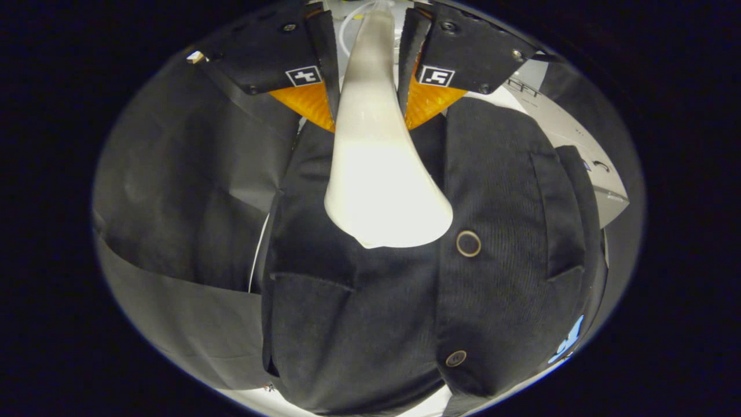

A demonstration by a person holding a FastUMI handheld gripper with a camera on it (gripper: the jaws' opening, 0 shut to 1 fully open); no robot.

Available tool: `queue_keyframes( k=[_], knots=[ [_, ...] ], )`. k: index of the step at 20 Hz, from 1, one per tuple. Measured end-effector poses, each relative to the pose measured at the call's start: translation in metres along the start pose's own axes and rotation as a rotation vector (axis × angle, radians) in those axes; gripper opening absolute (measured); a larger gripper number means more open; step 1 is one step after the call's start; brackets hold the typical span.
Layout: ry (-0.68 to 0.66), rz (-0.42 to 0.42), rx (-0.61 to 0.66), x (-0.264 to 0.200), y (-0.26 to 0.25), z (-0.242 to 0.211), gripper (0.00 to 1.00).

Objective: Iron the clothes twice with a garment steamer, once on the left side and once on the right side.

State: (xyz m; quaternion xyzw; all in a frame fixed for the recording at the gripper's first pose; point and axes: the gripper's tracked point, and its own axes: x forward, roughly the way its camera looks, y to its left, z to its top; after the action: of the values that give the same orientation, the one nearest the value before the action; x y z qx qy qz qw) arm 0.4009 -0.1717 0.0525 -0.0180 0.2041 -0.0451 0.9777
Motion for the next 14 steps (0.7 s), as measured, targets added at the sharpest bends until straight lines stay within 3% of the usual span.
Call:
queue_keyframes(
  k=[14],
  knots=[
    [0.14,0.062,0.017,-0.0063,0.0046,-0.0077,0.47]
  ],
)
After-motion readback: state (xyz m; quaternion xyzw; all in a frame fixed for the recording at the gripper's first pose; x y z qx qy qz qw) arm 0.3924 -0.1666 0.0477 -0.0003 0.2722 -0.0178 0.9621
